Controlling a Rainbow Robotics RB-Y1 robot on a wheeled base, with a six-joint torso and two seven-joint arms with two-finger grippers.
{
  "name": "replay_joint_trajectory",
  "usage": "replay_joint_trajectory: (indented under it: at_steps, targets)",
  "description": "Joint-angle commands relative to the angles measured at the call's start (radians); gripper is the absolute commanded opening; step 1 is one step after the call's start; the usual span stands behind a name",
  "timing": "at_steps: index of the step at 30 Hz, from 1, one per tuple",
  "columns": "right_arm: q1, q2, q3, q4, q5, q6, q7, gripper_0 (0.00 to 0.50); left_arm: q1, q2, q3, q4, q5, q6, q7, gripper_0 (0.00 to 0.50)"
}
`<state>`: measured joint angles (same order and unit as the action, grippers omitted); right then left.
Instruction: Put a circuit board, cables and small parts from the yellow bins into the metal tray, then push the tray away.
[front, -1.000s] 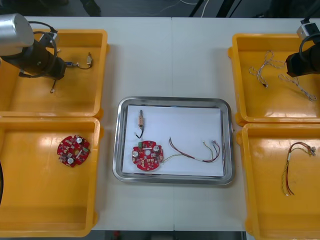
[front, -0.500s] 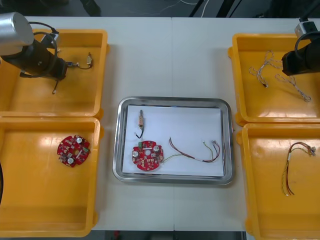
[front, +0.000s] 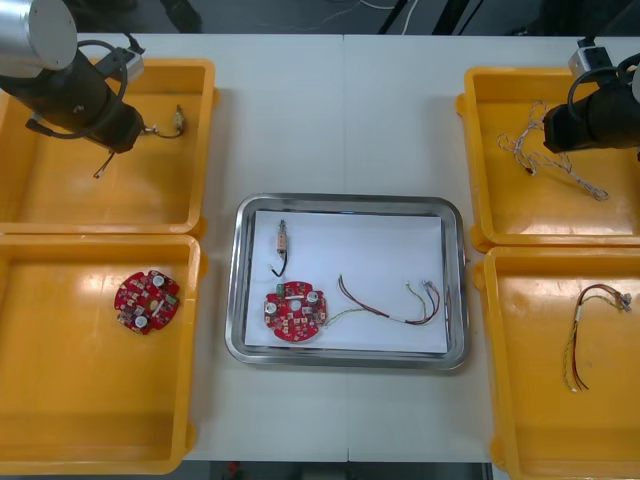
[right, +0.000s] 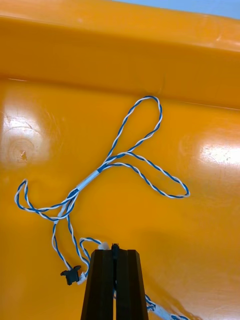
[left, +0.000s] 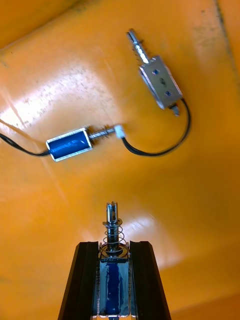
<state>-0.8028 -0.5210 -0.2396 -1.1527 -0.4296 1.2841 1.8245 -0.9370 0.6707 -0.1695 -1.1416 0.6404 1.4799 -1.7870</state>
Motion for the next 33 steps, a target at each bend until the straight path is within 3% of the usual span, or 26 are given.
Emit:
replay_joint_trajectory:
  at_steps: [1,4,5,7,8,10,11,18,26,33]
  targets:
    - [-0.001,0.010,-0.029,-0.036,0.008,0.006,-0.021,0.000,0.049,0.046,0.067,-0.145,-0.021,0.100,0.232,0.000]
    - [-0.001,0.010,-0.029,-0.036,0.008,0.006,-0.018,0.000,0.073,0.046,0.080,-0.230,-0.024,0.165,0.287,0.000]
    - [-0.001,0.010,-0.029,-0.036,0.008,0.006,-0.016,0.046,0.084,0.046,0.085,-0.267,-0.025,0.188,0.311,0.000]
    - [-0.001,0.010,-0.029,-0.036,0.009,0.006,-0.013,0.220,0.113,0.046,0.096,-0.340,-0.024,0.223,0.351,0.000]
    - [-0.001,0.010,-0.030,-0.038,0.011,0.006,-0.011,0.335,0.129,0.044,0.103,-0.374,-0.024,0.241,0.371,0.000]
    - [-0.001,0.009,-0.033,-0.038,0.012,0.006,-0.008,0.465,0.145,0.044,0.111,-0.423,-0.022,0.270,0.397,0.000]
    - [-0.001,0.009,-0.035,-0.038,0.012,0.006,-0.007,0.500,0.156,0.044,0.111,-0.454,-0.021,0.289,0.413,0.000]
    - [-0.001,-0.008,-0.040,-0.039,0.005,0.027,0.012,0.500,0.199,0.041,0.119,-0.595,-0.007,0.369,0.526,0.000]
    - [0.000,-0.097,-0.018,-0.042,-0.116,0.101,0.058,0.500,0.214,0.001,0.134,-0.690,0.005,0.433,0.650,0.000]
    - [0.000,-0.159,0.002,-0.044,-0.150,0.146,0.104,0.500,0.214,-0.039,0.134,-0.728,0.018,0.440,0.735,0.000]
